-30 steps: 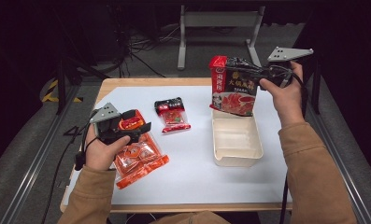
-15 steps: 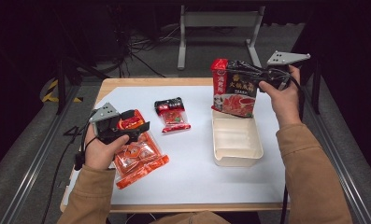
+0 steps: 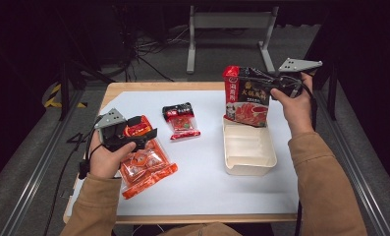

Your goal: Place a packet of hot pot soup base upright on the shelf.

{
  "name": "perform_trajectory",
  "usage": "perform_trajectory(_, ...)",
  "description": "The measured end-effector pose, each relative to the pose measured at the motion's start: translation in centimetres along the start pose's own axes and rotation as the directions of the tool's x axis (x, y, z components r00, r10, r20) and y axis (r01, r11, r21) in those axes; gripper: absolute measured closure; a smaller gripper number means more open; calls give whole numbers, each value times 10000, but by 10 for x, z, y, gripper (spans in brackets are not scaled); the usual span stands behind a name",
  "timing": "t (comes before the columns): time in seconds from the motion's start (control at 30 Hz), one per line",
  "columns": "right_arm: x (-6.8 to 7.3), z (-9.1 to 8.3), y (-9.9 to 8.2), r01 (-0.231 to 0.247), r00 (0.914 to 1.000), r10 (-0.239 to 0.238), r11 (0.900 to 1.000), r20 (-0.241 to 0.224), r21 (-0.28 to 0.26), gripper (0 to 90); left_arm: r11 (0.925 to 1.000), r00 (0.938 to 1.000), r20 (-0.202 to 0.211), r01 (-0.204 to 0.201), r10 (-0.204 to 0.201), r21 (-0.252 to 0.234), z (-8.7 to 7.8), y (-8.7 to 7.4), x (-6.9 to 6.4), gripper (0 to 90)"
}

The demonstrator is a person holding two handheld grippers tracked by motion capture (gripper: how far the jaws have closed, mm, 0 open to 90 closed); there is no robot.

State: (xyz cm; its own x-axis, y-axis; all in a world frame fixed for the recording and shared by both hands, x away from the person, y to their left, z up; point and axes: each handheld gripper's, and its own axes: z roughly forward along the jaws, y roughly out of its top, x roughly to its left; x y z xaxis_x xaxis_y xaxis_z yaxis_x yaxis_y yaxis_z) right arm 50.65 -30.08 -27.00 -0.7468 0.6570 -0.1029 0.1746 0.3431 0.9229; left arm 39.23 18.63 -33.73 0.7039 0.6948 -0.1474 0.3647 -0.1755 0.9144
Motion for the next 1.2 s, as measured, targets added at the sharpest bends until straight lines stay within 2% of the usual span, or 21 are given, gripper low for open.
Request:
perform_trajectory(0.6,7,8,-5,77,9990,-80,9999,-451,-75,748,10000,10000,-84,-15,15,7,-1,0,2,207)
perform_trajectory(0.73,11,10,-5,266,9982,-263,9996,-547,53,744,10000,9999,-110,0,0,-3,-2,-1,2,205)
perform_trajectory(0.87,14,13,-8,459,9972,-431,9980,-616,439,735,10000,9999,-101,-9,9,33,-1,-1,1,203)
perform_trajectory(1.0,12,12,-12,252,9979,-233,9992,-612,311,732,10000,10000,-95,14,-13,61,-1,-1,2,202)
perform_trajectory(1.2,12,9,-14,234,9979,-217,9993,-612,286,729,10000,9999,-158,66,-65,72,-2,-2,3,199)
